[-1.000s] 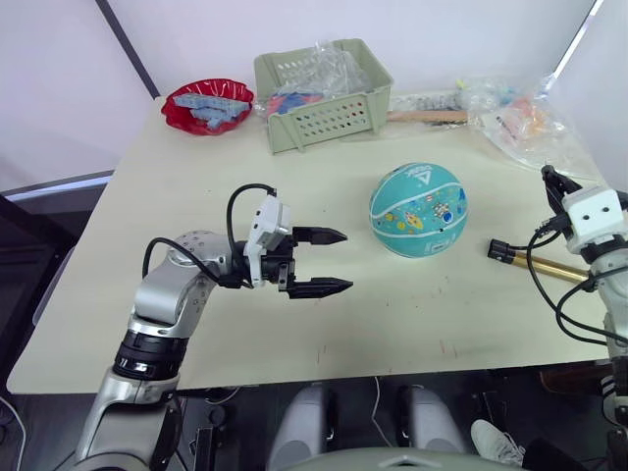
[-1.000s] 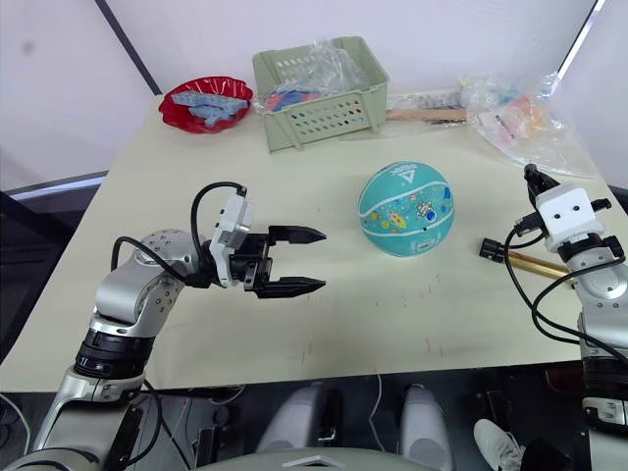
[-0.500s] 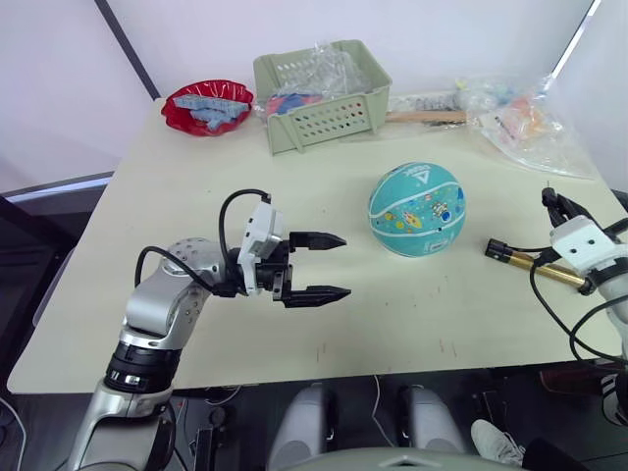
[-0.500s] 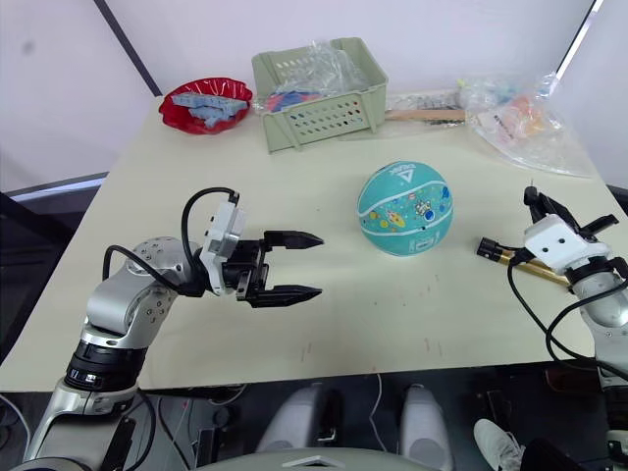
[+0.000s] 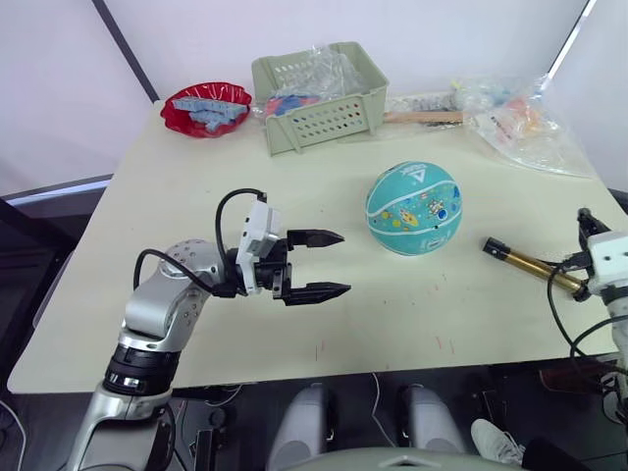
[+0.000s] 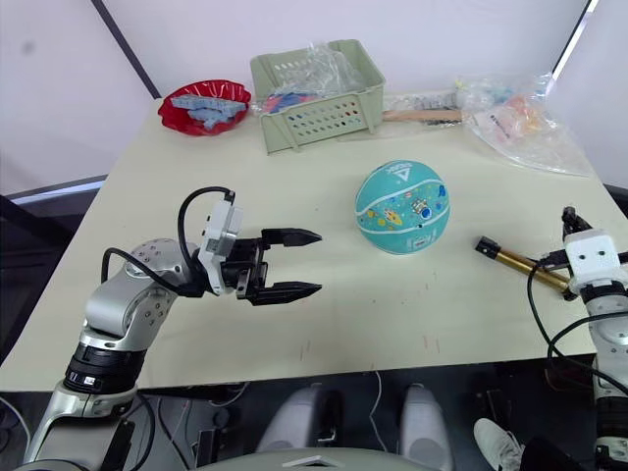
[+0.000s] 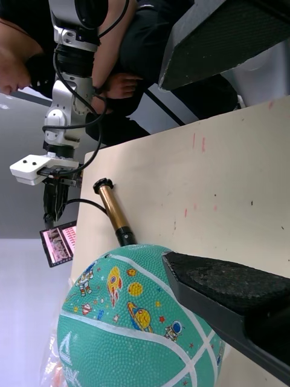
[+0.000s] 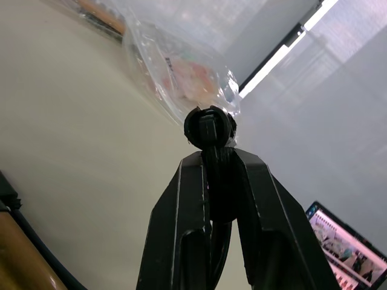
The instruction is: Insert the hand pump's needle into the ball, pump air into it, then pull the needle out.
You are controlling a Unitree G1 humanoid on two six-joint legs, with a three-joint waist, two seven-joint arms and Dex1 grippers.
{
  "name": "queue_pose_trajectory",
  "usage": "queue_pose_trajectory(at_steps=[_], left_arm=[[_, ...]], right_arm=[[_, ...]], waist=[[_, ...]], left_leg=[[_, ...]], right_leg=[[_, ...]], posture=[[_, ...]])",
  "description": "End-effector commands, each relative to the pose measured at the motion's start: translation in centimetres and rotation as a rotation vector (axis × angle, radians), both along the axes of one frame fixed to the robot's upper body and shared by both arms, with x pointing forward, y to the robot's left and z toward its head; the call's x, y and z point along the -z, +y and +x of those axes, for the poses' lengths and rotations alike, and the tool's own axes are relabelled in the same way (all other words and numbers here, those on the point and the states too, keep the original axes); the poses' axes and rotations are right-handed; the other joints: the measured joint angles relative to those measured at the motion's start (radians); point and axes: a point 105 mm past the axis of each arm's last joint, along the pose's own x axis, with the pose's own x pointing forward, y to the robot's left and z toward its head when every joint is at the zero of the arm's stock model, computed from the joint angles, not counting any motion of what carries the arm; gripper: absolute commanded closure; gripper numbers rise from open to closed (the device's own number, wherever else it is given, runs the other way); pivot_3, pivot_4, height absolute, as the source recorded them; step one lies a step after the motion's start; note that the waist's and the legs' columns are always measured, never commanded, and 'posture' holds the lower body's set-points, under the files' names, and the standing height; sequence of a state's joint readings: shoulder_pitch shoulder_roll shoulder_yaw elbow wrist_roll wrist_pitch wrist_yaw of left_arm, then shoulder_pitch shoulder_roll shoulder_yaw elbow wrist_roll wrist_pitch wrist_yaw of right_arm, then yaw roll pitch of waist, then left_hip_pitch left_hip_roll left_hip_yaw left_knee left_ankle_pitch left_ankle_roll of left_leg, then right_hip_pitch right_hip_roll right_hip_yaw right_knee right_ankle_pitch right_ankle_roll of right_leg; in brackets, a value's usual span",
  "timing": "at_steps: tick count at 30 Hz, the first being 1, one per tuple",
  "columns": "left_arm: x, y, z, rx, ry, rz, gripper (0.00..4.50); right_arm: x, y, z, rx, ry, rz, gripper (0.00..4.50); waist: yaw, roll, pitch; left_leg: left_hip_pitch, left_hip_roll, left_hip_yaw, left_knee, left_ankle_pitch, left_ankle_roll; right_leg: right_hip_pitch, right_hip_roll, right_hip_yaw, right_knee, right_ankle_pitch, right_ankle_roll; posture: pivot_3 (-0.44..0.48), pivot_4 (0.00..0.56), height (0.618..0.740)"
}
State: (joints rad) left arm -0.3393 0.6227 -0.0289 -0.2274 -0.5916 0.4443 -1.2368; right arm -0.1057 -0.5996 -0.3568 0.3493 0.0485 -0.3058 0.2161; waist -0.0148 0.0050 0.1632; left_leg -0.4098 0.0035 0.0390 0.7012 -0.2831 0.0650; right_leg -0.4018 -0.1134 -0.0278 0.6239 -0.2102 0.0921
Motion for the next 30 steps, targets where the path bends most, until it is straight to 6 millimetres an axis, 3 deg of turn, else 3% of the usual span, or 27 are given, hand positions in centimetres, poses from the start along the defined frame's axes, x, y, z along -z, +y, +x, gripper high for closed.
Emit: queue_pose_trajectory(at_steps=[1, 6, 15, 22, 23, 25, 30], left_arm=[[-1.4, 0.0, -0.6, 0.006, -0.068, -0.024, 0.00], [-1.5, 0.3, -0.7, 0.001, -0.073, -0.027, 0.00], [-1.5, 1.8, -0.5, -0.055, -0.105, -0.020, 0.00], [-1.0, 3.4, -1.5, -0.088, -0.110, -0.020, 0.00], [-0.9, 3.7, -1.6, -0.096, -0.109, -0.016, 0.00], [-0.6, 4.1, -1.8, -0.107, -0.110, -0.010, 0.00], [-0.5, 4.3, -1.9, -0.125, -0.112, -0.022, 0.00]], right_arm=[[-0.4, -1.7, 0.1, 0.059, -0.028, 0.144, 4.45], [1.0, -2.6, 0.0, 0.136, -0.025, 0.328, 4.45], [2.0, -3.6, -0.3, 0.209, -0.027, 0.464, 4.45], [2.8, -4.4, -0.8, 0.269, -0.044, 0.622, 4.45], [2.9, -4.5, -0.8, 0.274, -0.044, 0.629, 3.65], [2.9, -4.7, -0.9, 0.279, -0.042, 0.630, 3.10], [2.6, -4.7, -1.0, 0.270, -0.040, 0.597, 0.45]], waist=[[0.001, 0.000, 0.000], [0.001, 0.000, 0.000], [-0.001, 0.000, 0.000], [-0.001, 0.000, 0.000], [-0.001, 0.000, 0.000], [-0.001, 0.000, 0.000], [0.001, 0.000, 0.000]], left_leg=[[0.000, 0.000, 0.000, 0.000, 0.000, 0.000], [0.000, 0.002, 0.000, 0.000, 0.000, 0.000], [0.000, 0.002, 0.003, 0.000, 0.000, 0.000], [0.000, 0.005, 0.006, 0.000, -0.001, 0.002], [-0.001, 0.005, 0.007, 0.000, -0.001, 0.002], [-0.001, 0.005, 0.008, 0.000, -0.001, 0.002], [0.000, 0.005, 0.009, 0.000, -0.002, 0.002]], right_leg=[[0.000, 0.000, 0.000, 0.000, 0.000, 0.000], [0.000, 0.001, 0.000, 0.000, 0.000, -0.001], [-0.002, 0.003, 0.003, 0.001, 0.001, -0.001], [-0.005, 0.006, 0.006, 0.001, 0.002, -0.004], [-0.005, 0.006, 0.007, 0.001, 0.000, -0.007], [-0.006, 0.006, 0.009, 0.001, 0.000, -0.008], [-0.006, 0.009, 0.013, 0.002, 0.000, -0.008]], posture=[[0.000, 0.150, 0.738], [0.000, 0.150, 0.738], [0.000, 0.150, 0.738], [0.000, 0.150, 0.738], [0.000, 0.150, 0.738], [0.000, 0.150, 0.738], [0.000, 0.150, 0.738]])
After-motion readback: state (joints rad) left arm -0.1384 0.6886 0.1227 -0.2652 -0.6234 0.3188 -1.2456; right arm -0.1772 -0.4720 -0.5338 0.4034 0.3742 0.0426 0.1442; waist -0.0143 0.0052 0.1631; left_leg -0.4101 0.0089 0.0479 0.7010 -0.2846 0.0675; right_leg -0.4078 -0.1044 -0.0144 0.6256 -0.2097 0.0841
